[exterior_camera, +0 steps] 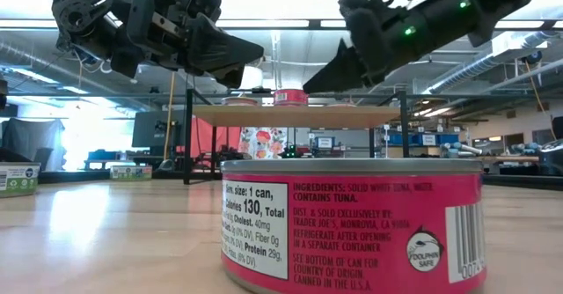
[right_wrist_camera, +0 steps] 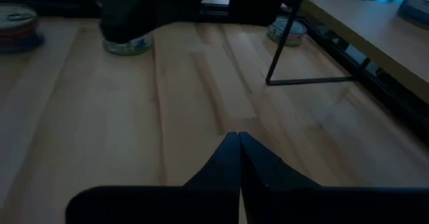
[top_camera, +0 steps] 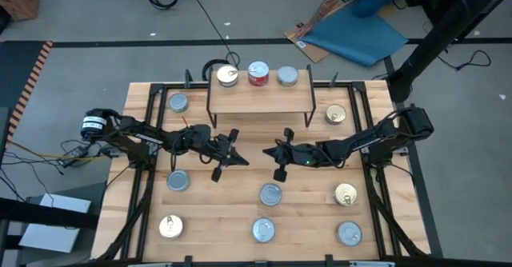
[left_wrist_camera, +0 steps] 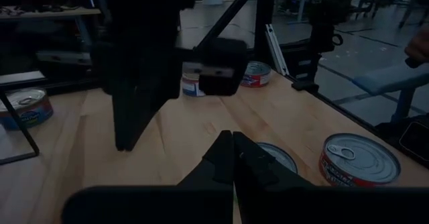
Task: Stack canned seafood by type on shelf
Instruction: Stack the blue pink tuna can on top of the other blue pink tuna can on the shelf
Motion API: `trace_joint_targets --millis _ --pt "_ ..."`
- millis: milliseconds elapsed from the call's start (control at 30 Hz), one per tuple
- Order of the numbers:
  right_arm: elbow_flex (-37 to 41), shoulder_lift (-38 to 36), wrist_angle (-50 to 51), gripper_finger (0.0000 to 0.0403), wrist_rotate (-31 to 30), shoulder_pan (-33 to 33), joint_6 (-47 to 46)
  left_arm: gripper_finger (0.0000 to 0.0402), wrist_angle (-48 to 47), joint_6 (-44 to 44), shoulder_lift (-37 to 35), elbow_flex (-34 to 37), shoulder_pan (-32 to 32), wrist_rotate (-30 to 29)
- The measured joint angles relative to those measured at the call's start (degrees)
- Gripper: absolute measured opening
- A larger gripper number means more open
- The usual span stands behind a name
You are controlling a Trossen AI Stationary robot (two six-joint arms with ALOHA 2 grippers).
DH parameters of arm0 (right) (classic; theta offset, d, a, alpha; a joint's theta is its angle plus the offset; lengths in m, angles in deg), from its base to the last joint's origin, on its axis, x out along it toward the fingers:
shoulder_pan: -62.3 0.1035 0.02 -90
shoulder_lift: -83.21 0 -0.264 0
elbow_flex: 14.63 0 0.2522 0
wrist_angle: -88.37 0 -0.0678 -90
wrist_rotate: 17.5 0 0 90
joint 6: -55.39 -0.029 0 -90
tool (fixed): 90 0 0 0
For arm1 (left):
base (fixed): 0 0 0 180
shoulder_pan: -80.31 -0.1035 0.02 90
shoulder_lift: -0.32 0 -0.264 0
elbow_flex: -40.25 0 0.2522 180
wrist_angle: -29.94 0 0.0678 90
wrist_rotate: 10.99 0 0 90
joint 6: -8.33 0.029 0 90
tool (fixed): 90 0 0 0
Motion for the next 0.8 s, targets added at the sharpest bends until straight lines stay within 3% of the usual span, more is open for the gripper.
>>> trace_joint_targets --millis 800 --pt "0.69 -3.17 2.88 0.0010 3.73 0.84 -0.95 0.0001 0.50 0.16 0.00 0.00 0.00 0.00"
